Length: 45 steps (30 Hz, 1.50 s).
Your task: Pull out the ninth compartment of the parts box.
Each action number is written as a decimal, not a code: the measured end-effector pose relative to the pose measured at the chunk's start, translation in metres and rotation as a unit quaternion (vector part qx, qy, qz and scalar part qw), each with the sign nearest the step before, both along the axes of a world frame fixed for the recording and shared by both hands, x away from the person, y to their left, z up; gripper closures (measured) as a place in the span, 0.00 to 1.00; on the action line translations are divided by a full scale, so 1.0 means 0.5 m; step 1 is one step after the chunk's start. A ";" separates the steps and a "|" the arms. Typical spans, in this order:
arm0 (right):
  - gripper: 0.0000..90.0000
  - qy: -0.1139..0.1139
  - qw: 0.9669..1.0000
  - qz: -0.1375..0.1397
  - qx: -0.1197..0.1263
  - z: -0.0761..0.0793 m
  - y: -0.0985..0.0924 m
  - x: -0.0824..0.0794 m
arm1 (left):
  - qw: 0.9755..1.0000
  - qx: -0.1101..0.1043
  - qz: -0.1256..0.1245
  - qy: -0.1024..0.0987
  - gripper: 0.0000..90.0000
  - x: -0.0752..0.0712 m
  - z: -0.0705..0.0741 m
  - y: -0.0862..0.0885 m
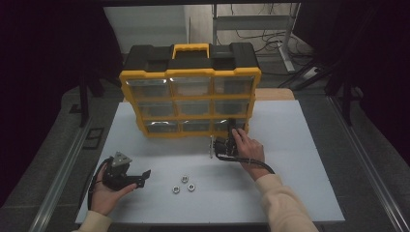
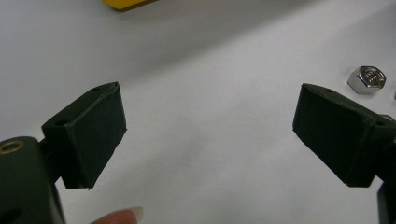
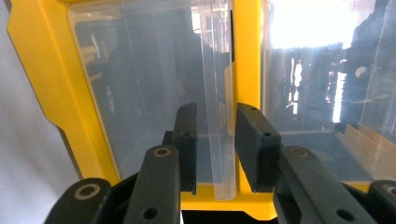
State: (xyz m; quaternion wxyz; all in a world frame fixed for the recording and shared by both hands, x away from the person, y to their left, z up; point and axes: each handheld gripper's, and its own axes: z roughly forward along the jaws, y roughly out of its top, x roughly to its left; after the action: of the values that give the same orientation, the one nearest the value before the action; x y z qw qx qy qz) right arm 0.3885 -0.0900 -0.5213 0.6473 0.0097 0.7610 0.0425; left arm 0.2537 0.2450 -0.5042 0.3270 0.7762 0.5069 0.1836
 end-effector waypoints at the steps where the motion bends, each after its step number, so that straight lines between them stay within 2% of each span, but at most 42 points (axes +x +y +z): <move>1: 0.79 -0.001 1.000 0.001 0.000 0.000 0.000 0.000 | 1.000 0.000 0.000 0.000 0.11 0.000 0.000 0.000; 6: 0.83 -0.005 1.000 0.000 0.002 0.002 -0.001 0.000 | 1.000 -0.001 0.000 0.000 0.11 0.000 0.000 0.000; 25: 0.86 -0.013 1.000 0.001 0.000 0.000 -0.002 -0.001 | 1.000 0.000 0.001 -0.001 0.11 -0.001 0.000 0.002; 43: 0.87 -0.024 1.000 0.004 -0.013 -0.005 -0.002 -0.005 | 1.000 0.001 0.002 -0.001 0.11 -0.001 0.000 0.004; 44: 0.88 -0.024 1.000 -0.005 -0.019 -0.004 -0.002 -0.008 | 1.000 0.001 0.002 -0.001 0.11 -0.001 0.000 0.003; 45: 0.88 -0.026 1.000 0.002 -0.017 -0.005 -0.003 -0.006 | 1.000 0.001 0.002 -0.001 0.11 -0.001 0.000 0.003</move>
State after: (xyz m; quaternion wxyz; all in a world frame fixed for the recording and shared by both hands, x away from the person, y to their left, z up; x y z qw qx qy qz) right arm 0.3853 -0.0915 -0.5240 0.6665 -0.0035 0.7448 0.0311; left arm 0.2532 0.2467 -0.5040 0.3268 0.7752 0.5078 0.1854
